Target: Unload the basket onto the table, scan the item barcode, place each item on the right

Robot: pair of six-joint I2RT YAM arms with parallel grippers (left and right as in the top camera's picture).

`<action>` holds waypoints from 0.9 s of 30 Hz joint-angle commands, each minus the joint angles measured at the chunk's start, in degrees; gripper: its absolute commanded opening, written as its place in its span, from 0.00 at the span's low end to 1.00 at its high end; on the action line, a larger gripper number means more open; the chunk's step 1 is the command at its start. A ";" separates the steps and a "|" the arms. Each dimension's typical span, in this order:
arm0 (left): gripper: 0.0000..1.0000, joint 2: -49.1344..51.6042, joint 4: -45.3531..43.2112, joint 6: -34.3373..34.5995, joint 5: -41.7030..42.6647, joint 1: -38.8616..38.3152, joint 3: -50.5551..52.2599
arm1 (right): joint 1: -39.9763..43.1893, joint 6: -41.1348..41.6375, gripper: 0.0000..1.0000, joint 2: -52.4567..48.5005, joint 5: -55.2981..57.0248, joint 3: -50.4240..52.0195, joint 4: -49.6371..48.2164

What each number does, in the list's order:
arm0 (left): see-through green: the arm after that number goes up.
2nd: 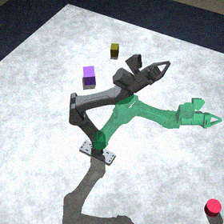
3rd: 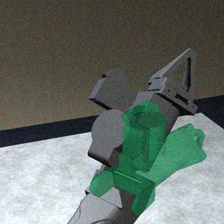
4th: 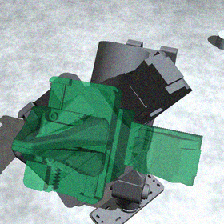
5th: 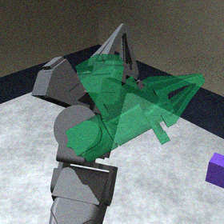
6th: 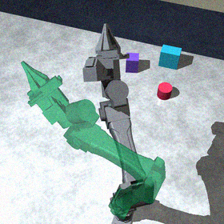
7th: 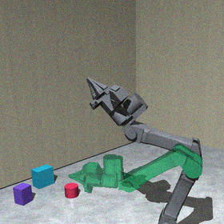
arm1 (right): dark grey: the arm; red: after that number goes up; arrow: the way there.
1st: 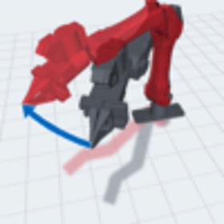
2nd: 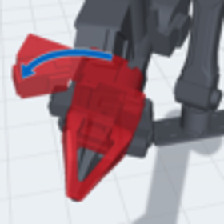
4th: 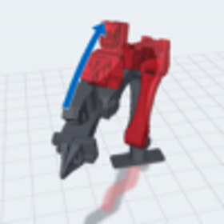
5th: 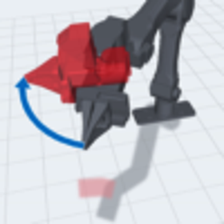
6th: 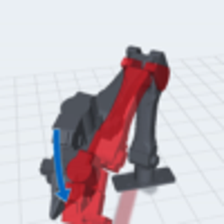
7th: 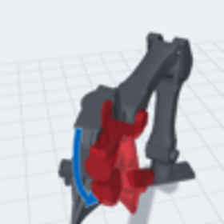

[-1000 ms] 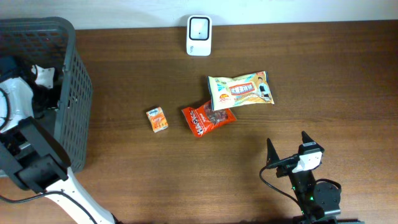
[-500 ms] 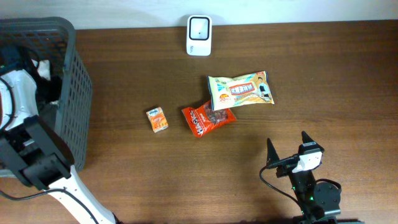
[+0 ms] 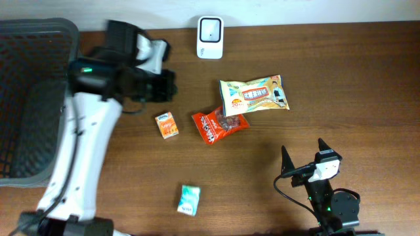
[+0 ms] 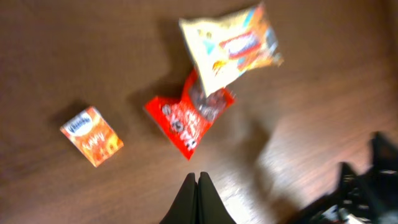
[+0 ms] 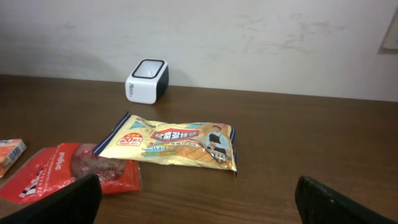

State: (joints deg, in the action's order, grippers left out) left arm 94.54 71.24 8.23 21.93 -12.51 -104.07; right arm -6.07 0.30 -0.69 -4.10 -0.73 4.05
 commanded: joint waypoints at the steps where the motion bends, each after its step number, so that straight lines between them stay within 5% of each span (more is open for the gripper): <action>1: 0.00 2.95 -1.09 1.57 -10.86 -4.11 2.10 | -0.31 0.59 0.98 0.33 -0.11 0.42 0.15; 2: 0.25 2.84 -1.14 1.44 -11.13 -4.09 1.77 | -0.31 0.59 0.99 0.33 -0.11 0.42 0.15; 3: 0.69 2.84 -0.87 1.20 -15.69 -3.48 0.59 | -0.31 0.59 0.98 0.33 -0.11 0.42 0.15; 4: 0.82 2.84 0.33 1.38 -19.91 -2.34 -0.98 | -0.31 0.59 0.98 0.33 -0.11 0.42 0.15; 7: 0.73 2.84 13.53 -0.85 -9.57 2.21 -5.55 | -0.31 0.59 0.98 0.33 -0.11 0.42 0.15; 9: 0.82 3.06 25.49 -5.33 -7.93 0.68 -5.42 | -0.31 0.59 0.99 0.33 -0.11 0.42 0.15; 12: 0.87 0.61 25.51 -4.83 -6.99 -4.83 0.17 | -0.31 0.59 0.99 0.33 -0.11 0.42 0.15; 15: 0.88 -3.08 25.16 -1.49 -3.67 -12.57 19.28 | -0.31 0.59 0.98 0.33 -0.11 0.42 0.15; 21: 0.76 -3.06 2.25 12.92 -3.65 -21.35 48.02 | -0.31 0.59 0.99 0.33 -0.11 0.42 0.15; 27: 0.49 -3.06 -15.80 13.44 -3.72 -21.35 59.82 | -0.31 0.59 0.98 0.33 -0.11 0.42 0.15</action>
State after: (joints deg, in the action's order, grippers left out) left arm 91.59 58.50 20.95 17.80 -33.74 -46.37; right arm -6.07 0.27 -0.69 -4.10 -0.73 4.05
